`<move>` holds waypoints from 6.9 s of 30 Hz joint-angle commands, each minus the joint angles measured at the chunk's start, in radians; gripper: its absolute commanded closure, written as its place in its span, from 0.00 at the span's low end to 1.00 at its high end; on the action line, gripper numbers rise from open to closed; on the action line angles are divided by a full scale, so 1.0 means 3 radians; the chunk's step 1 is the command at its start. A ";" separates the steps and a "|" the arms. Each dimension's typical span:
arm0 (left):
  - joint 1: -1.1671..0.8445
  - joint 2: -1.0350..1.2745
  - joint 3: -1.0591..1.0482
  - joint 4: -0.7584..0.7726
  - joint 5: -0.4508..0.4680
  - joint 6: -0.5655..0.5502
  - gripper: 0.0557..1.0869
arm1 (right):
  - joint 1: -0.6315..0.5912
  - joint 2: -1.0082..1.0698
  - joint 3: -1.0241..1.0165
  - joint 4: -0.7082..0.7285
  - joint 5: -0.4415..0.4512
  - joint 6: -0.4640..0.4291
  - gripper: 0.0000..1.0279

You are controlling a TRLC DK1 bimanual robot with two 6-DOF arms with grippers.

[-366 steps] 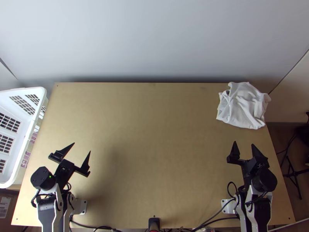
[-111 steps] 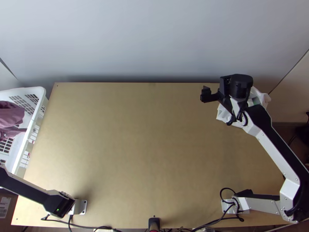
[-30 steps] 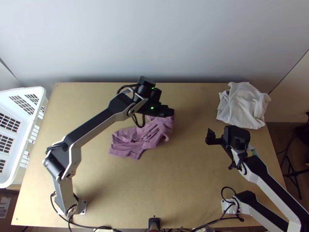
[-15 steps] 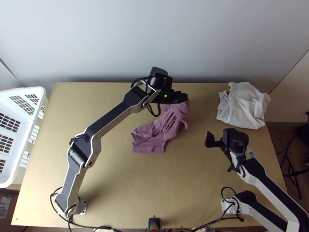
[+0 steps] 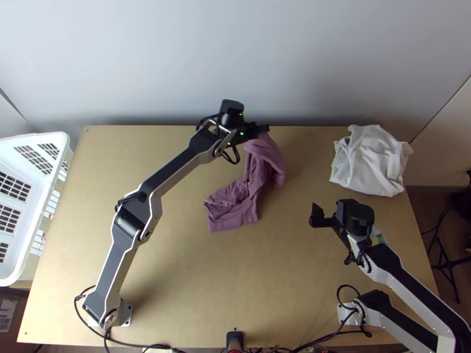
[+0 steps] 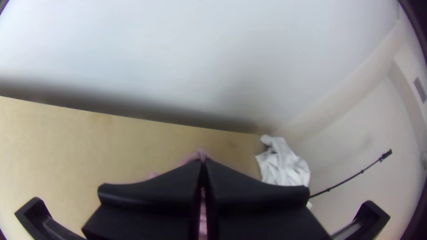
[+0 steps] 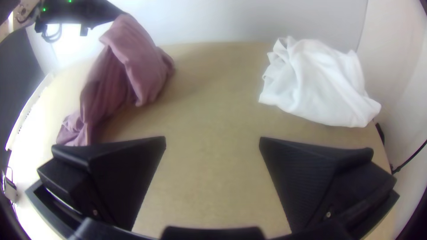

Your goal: Fold the t-shirt

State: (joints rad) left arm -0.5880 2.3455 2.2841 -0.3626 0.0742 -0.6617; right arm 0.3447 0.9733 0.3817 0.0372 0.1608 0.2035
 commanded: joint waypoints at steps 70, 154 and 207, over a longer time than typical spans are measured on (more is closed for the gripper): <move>0.1797 -0.3073 -0.3789 -0.0934 0.0561 0.1362 0.05 | 0.1449 0.2810 0.1949 0.0075 -0.0792 -0.0745 0.97; -0.1179 -0.1585 -0.3252 0.1188 0.0249 0.0349 0.05 | 0.1352 0.2298 0.5937 -0.1545 0.0553 -0.0796 0.97; 0.2829 -0.3850 -0.3932 -0.0893 0.3153 0.1070 0.97 | 0.1244 0.2303 0.5753 -0.2011 0.0553 -0.0832 0.97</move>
State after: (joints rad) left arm 0.0505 1.2228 1.1580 -0.5400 0.7006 -0.4000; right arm 0.7147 1.6562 2.1414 -0.4923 0.3264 -0.0429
